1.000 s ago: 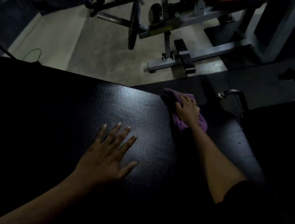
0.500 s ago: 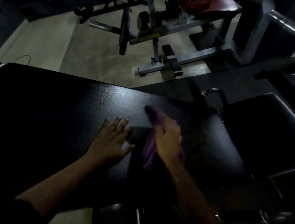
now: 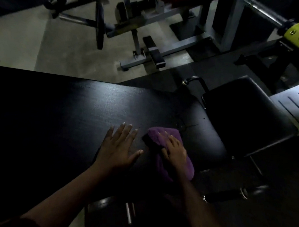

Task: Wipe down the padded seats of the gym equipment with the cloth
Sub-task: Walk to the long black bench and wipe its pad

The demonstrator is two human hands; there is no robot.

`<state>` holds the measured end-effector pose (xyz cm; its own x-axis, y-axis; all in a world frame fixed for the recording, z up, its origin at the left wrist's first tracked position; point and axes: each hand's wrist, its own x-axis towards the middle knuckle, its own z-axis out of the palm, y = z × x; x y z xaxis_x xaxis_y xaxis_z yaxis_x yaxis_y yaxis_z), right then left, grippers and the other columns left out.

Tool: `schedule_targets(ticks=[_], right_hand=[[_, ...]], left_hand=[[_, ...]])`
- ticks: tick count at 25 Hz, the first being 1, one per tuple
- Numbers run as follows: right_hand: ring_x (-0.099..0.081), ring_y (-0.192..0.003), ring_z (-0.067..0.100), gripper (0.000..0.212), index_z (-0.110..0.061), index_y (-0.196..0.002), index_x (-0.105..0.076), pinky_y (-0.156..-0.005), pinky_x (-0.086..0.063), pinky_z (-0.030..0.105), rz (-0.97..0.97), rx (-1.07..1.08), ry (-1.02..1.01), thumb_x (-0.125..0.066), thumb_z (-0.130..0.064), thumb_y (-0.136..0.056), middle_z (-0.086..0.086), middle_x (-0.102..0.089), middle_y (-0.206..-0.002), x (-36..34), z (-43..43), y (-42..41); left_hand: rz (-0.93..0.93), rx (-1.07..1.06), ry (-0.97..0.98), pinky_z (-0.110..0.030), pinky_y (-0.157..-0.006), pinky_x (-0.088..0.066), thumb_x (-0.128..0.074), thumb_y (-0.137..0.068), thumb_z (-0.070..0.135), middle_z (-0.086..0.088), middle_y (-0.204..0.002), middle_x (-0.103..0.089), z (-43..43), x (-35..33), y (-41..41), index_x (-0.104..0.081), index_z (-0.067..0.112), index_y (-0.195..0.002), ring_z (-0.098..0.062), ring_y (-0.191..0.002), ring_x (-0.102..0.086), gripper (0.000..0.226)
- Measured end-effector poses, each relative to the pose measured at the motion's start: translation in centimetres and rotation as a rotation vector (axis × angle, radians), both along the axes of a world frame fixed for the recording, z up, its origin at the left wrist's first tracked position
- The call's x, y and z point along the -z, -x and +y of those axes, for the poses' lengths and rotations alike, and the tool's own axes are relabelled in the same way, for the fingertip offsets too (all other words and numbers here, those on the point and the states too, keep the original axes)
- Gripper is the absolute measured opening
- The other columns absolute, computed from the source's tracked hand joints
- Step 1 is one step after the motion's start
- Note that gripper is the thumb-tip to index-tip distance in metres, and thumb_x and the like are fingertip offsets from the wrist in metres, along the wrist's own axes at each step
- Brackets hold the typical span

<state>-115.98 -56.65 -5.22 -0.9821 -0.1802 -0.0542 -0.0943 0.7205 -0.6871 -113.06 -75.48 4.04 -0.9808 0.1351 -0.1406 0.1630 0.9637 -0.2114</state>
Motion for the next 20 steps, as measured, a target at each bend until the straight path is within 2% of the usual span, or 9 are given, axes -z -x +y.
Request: schedule_targets(ticks=[2,4,7,9,11,13,14,17,20], right_hand=[[-0.047,-0.127,0.024,0.07,-0.017,-0.131,-0.052,-0.099,-0.04,0.044,0.015,0.043,0.021,-0.023,-0.041,-0.072,0.007,-0.051,-0.138,0.8,1.7,0.4],[-0.05,-0.122,0.025,0.064,-0.016,-0.129,-0.054,-0.096,-0.042,0.041,0.038,0.073,0.011,-0.026,-0.037,-0.075,0.008,-0.054,-0.134,2.0,3.5,1.5],[-0.045,-0.126,0.026,0.049,-0.021,-0.133,-0.049,-0.096,-0.04,0.041,-0.205,0.229,-0.044,-0.036,-0.027,-0.086,0.008,-0.05,-0.137,2.8,6.4,4.6],[-0.052,-0.118,0.024,0.044,-0.022,-0.128,-0.054,-0.091,-0.042,0.033,-0.21,0.348,0.04,-0.04,-0.021,-0.087,0.008,-0.057,-0.129,0.8,5.5,5.4],[-0.052,-0.116,0.021,0.042,-0.025,-0.127,-0.054,-0.095,-0.039,0.031,-0.072,0.141,0.125,-0.039,-0.023,-0.088,0.003,-0.058,-0.127,-2.3,1.1,4.5],[-0.04,-0.129,0.016,0.05,-0.032,-0.134,-0.043,-0.108,-0.031,0.041,0.05,-0.168,0.104,-0.036,-0.03,-0.085,-0.006,-0.045,-0.142,-4.1,-4.2,2.6],[-0.033,-0.134,0.014,0.053,-0.034,-0.137,-0.038,-0.11,-0.026,0.045,0.058,-0.227,0.094,-0.036,-0.032,-0.085,-0.007,-0.039,-0.147,-4.1,-5.4,2.5],[-0.028,-0.137,0.015,0.061,-0.035,-0.141,-0.034,-0.109,-0.024,0.046,-0.001,-0.189,0.071,-0.029,-0.042,-0.081,-0.007,-0.033,-0.15,-1.9,-4.1,5.8],[-0.026,-0.138,0.015,0.061,-0.034,-0.14,-0.036,-0.111,-0.023,0.044,-0.061,-0.107,0.049,-0.03,-0.041,-0.08,-0.007,-0.031,-0.151,1.1,-1.6,9.8]], left_hand=[[-0.04,-0.002,0.047,-0.047,-0.106,-0.018,-0.013,-0.09,0.065,-0.012,-0.129,-0.061,0.0,0.7,-0.3,-0.061,0.013,-0.123,-0.032,-0.123,-0.054,0.078],[-0.068,0.001,0.066,-0.045,-0.11,-0.009,-0.021,-0.087,0.065,-0.012,-0.13,-0.06,-0.2,1.1,-0.6,-0.061,0.015,-0.123,-0.033,-0.125,-0.053,0.074],[-0.077,0.002,0.059,-0.042,-0.111,-0.003,-0.031,-0.079,0.065,-0.011,-0.131,-0.06,0.1,0.9,-0.7,-0.061,0.015,-0.123,-0.033,-0.126,-0.052,0.073],[-0.074,0.005,0.053,-0.043,-0.111,-0.004,-0.032,-0.078,0.064,-0.011,-0.131,-0.059,0.2,0.8,-0.8,-0.061,0.015,-0.123,-0.033,-0.126,-0.052,0.073],[-0.082,0.017,0.048,-0.043,-0.11,-0.006,-0.033,-0.078,0.063,-0.013,-0.129,-0.061,0.3,0.7,-0.7,-0.063,0.014,-0.122,-0.034,-0.125,-0.053,0.072],[-0.08,0.025,0.066,-0.042,-0.11,-0.005,-0.034,-0.075,0.061,-0.016,-0.124,-0.063,0.3,0.8,-0.6,-0.065,0.012,-0.118,-0.037,-0.12,-0.056,0.072],[-0.075,0.029,0.068,-0.043,-0.111,-0.007,-0.035,-0.074,0.06,-0.017,-0.123,-0.063,0.3,1.0,-0.5,-0.065,0.012,-0.118,-0.037,-0.12,-0.056,0.072],[-0.046,0.036,0.045,-0.05,-0.109,-0.018,-0.033,-0.079,0.062,-0.015,-0.135,-0.056,-0.1,1.6,-0.5,-0.057,0.013,-0.127,-0.033,-0.131,-0.043,0.072],[0.002,0.028,0.007,-0.048,-0.11,-0.016,-0.018,-0.09,0.064,-0.013,-0.139,-0.051,-0.2,1.7,-0.7,-0.049,0.016,-0.131,-0.028,-0.134,-0.03,0.071]])
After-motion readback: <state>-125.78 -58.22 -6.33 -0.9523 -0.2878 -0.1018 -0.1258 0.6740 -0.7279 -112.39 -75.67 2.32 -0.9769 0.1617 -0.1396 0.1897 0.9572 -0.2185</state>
